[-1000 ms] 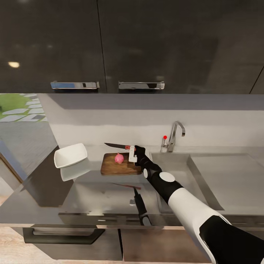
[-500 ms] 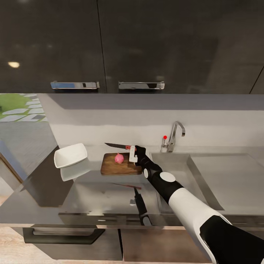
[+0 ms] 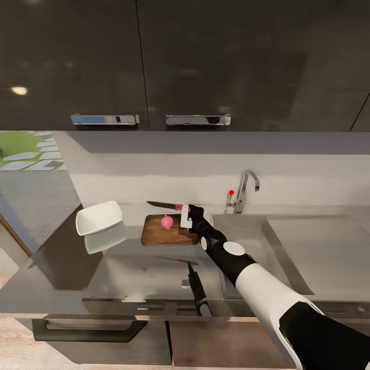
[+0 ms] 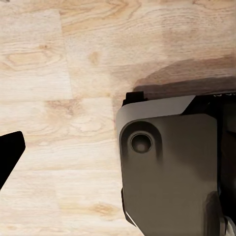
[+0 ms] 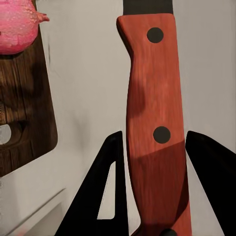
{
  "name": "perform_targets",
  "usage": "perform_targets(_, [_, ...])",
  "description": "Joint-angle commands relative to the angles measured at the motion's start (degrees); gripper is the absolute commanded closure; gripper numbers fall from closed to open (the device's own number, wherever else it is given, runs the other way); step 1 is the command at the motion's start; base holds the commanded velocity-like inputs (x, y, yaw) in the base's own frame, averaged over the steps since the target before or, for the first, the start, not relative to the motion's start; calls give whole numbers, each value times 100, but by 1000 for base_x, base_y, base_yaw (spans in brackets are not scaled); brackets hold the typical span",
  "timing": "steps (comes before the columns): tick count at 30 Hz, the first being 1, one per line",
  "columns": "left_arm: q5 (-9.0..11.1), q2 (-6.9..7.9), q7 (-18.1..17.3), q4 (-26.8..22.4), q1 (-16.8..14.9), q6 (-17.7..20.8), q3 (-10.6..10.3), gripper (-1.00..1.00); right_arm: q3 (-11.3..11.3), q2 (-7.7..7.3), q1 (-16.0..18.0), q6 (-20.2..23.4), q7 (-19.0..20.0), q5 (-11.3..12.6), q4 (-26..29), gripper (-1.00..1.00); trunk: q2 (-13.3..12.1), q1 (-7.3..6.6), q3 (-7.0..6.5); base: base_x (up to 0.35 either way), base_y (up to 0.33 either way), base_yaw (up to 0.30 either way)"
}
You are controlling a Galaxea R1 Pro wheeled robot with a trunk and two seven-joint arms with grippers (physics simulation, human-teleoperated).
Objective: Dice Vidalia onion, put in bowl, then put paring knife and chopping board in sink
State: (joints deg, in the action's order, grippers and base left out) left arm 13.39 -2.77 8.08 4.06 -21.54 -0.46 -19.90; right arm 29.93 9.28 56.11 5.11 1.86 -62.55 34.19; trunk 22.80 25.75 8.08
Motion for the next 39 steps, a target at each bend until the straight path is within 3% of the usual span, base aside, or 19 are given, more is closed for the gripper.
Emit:
perform_targets(1, [49,-4,10,15,-8,-5,-49,-100,21,1,5,43,17,-55,-26,100,12,3,12,0,0,0])
perform_targets(11, [49,-4,10,16,-8,-7,-49,-100,21,29,5,26,-351,-55,-472,100,12,3,12,0,0,0])
perform_targets(39, [49,5,10,16,-8,-7,-49,-100,21,69,5,7,-386,-64,-500,100,12,3,12,0,0,0])
